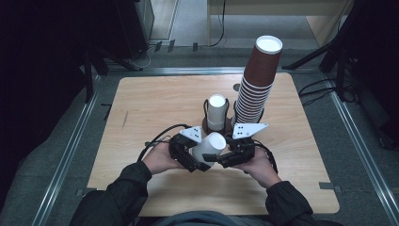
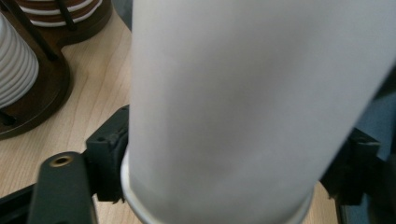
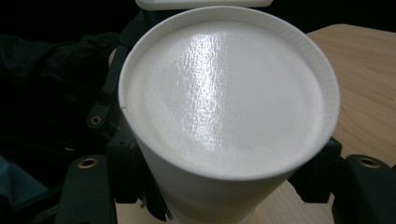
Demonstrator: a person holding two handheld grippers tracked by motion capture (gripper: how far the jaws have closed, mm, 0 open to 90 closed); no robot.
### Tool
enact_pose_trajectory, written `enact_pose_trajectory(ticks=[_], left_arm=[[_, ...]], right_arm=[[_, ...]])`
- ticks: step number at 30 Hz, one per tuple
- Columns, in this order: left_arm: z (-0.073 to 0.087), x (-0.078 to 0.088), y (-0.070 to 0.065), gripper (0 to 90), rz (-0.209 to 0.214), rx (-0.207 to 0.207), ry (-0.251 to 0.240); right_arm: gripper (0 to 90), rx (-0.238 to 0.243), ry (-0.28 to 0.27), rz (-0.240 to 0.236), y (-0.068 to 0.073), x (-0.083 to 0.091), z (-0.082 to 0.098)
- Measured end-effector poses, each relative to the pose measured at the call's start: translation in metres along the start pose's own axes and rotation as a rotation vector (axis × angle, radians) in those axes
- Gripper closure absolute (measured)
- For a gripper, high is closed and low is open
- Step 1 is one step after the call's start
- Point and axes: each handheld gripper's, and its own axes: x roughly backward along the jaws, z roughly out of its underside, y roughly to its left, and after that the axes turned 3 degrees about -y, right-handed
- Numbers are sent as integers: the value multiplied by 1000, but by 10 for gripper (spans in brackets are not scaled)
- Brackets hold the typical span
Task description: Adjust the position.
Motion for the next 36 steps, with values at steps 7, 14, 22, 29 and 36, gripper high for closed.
enact_pose_trajectory(ticks=[7, 14, 22, 29, 36], left_arm=[[0, 0, 1, 219, 20, 13, -3], [0, 0, 2, 244, 34, 26, 5], [1, 0, 5, 251, 50, 46, 19], [4, 8, 10, 251, 50, 64, 20], [10, 21, 18, 251, 42, 97, 8]], right_arm=[[336, -8, 13, -2, -1, -1, 0], [322, 8, 19, 2, 0, -2, 0], [260, 33, 26, 25, 2, -1, 0], [247, 28, 46, 41, -1, 4, -2], [256, 48, 83, 55, -1, 7, -1]])
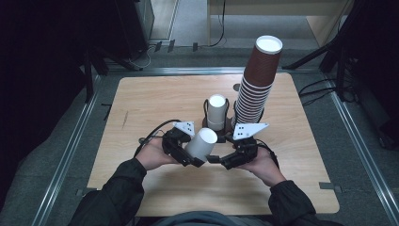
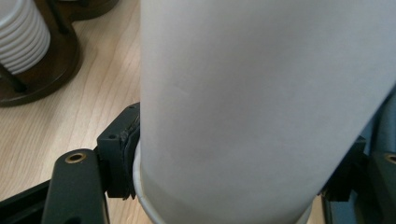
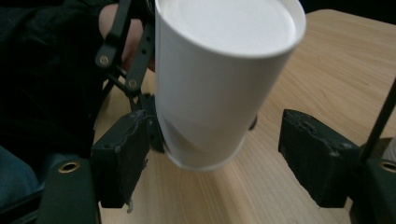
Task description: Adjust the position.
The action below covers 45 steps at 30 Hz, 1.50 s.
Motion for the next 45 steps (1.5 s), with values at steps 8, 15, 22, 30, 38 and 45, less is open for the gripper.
enact_pose_trajectory(ticks=[8, 15, 22, 30, 38, 45], left_arm=[[2, 12, 4, 251, -43, -12, 32], [0, 17, 7, 251, -77, -41, 100], [-12, 19, 11, 251, -81, -54, 149], [-26, 12, 15, 251, -122, -105, 255], [-17, -6, 13, 251, -99, -120, 328], [-16, -20, 8, 251, -57, -146, 364]], right_arm=[[266, -22, 86, 30, -5, 2, 3], [269, -18, 173, 68, -9, 0, 7], [270, -8, 232, 90, -7, -1, 10], [272, 0, 241, 98, -9, -2, 10], [276, 16, 253, 91, -9, -4, 10], [266, 25, 230, 59, -6, -5, 4]])
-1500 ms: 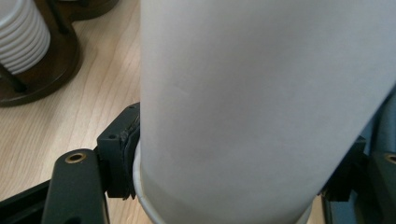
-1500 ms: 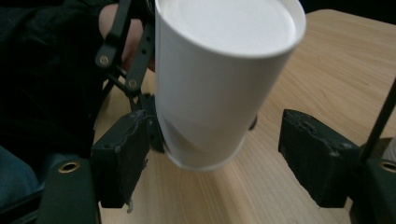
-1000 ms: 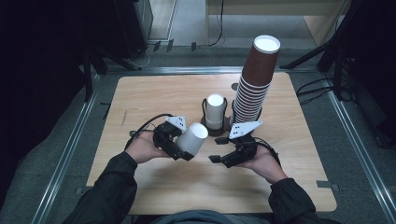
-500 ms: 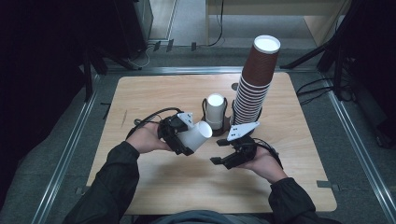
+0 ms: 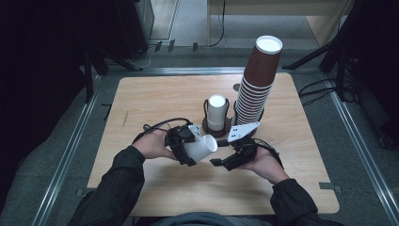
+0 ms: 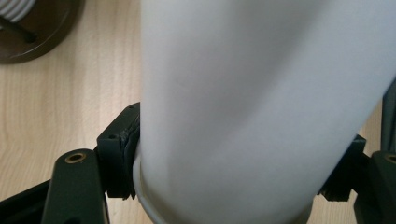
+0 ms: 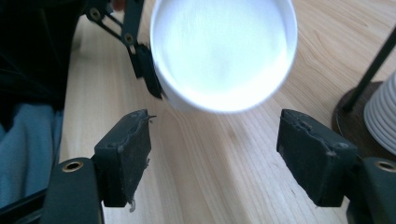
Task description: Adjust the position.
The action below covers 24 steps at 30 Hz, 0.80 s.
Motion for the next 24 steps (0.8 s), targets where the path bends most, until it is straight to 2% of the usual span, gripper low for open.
enact_pose_trajectory(ticks=[10, 14, 19, 24], left_arm=[[-8, -10, -11, 251, 43, -43, 20], [-9, -14, -12, 250, 63, -41, 14], [-10, -16, -13, 251, 59, -47, 22], [-9, -16, -14, 250, 72, -44, 18]], right_arm=[[243, 8, -11, -21, 7, -2, -11], [249, -3, 0, -33, 10, -4, -14], [332, -9, 19, -56, 10, -5, -14], [346, -5, 20, -75, 10, -5, -15]])
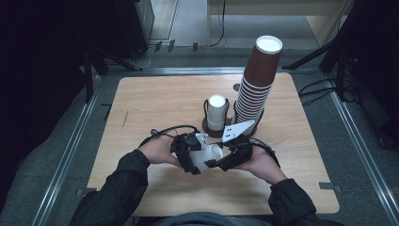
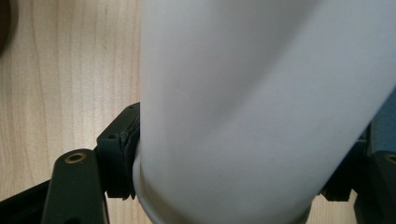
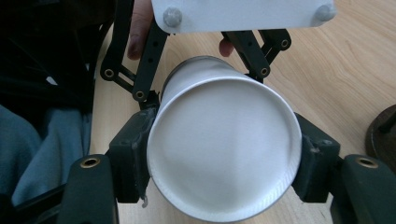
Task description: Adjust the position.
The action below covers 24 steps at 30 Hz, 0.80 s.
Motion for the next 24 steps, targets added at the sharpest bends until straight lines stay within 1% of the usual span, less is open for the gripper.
enact_pose_trajectory(ticks=[2, 6, 9, 11, 12, 13, 14, 15, 16, 18, 19, 21, 22, 24], left_arm=[[0, 0, 0, 247, -1, -2, -3], [2, 2, -1, 228, -5, -3, -28], [4, 2, -1, 203, 11, 24, -52], [5, 5, 1, 162, 6, 39, -63], [6, 6, 1, 133, -5, 38, -74], [7, 8, 1, 123, -9, 41, -83], [8, 9, 2, 113, -5, 52, -96], [9, 11, 2, 95, -20, 56, -106], [11, 12, 2, 84, -20, 59, -113], [14, 16, 3, 82, -25, 61, -132], [16, 17, 3, 82, -14, 65, -140], [21, 22, 3, 82, -5, 73, -174], [23, 23, 4, 82, 3, 83, -188], [26, 27, 4, 82, -5, 86, -201]], right_arm=[[348, -5, 3, -8, -1, 0, 0], [346, -3, 1, -11, -1, 2, -2], [344, -2, -5, -16, -1, 2, -1], [343, 0, 8, -5, -1, 3, -1], [343, 1, 10, -5, -2, 3, 0], [343, 2, 13, 0, -2, 3, 1], [343, 0, 16, 5, -2, 3, 1], [343, 5, 16, 8, -3, 4, 2], [343, 1, 18, 13, -4, 5, 2], [342, 3, 17, 21, -5, 7, 3], [342, 6, 16, 25, -6, 8, 4], [342, 12, 13, 29, -6, 9, 6], [342, 12, 13, 31, -6, 10, 6], [342, 17, 6, 28, -6, 12, 7]])
